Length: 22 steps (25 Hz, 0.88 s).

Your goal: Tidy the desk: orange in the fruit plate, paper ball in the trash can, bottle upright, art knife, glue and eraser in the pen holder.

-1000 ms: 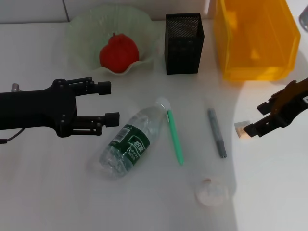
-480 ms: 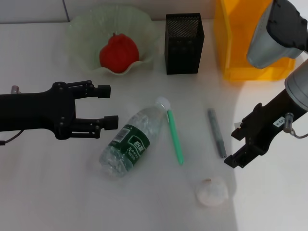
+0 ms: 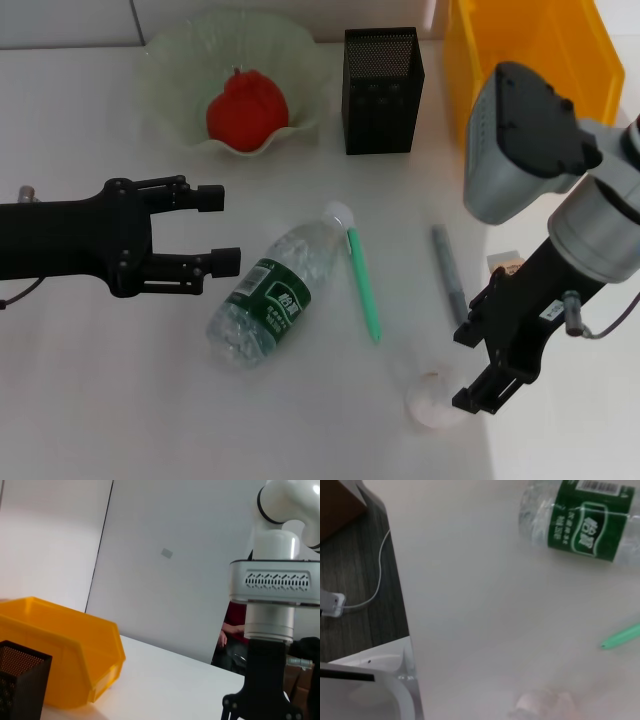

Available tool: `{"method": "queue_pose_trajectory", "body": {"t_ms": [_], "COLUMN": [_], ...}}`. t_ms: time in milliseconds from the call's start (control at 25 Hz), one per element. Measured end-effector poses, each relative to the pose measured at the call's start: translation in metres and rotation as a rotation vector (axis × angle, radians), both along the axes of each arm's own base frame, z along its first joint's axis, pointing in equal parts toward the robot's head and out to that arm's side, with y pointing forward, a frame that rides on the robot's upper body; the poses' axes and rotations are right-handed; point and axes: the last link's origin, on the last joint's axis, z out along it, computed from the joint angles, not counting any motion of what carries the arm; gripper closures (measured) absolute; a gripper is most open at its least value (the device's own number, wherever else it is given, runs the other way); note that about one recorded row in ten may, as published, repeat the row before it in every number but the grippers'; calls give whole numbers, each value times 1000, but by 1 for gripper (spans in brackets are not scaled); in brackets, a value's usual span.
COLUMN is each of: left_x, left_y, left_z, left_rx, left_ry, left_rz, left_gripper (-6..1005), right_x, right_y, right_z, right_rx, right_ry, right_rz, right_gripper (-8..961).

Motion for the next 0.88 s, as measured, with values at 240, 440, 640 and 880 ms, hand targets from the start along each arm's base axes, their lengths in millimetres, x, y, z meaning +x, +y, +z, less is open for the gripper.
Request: {"method": "queue_pose_trajectory", "body": {"t_ms": [240, 440, 640, 880], "left_x": [-1, 0, 0, -1], "left_y": [-1, -1, 0, -1], "left_z": [-3, -4, -4, -5], "left_rx": [-5, -8, -7, -4], "left_ry": [7, 11, 10, 8], "left_rz": [-1, -4, -5, 2], "left_gripper": [157, 158, 158, 158], "right_x": [6, 9, 12, 11], "right_y": [0, 3, 7, 8], "right_z": [-19, -32, -37, -36], "right_rx": [-24, -45, -34, -28], "right_ry": [-11, 15, 14, 20], "right_rz": [-15, -38, -48, -45], "right_gripper": [224, 251, 278, 310]}}
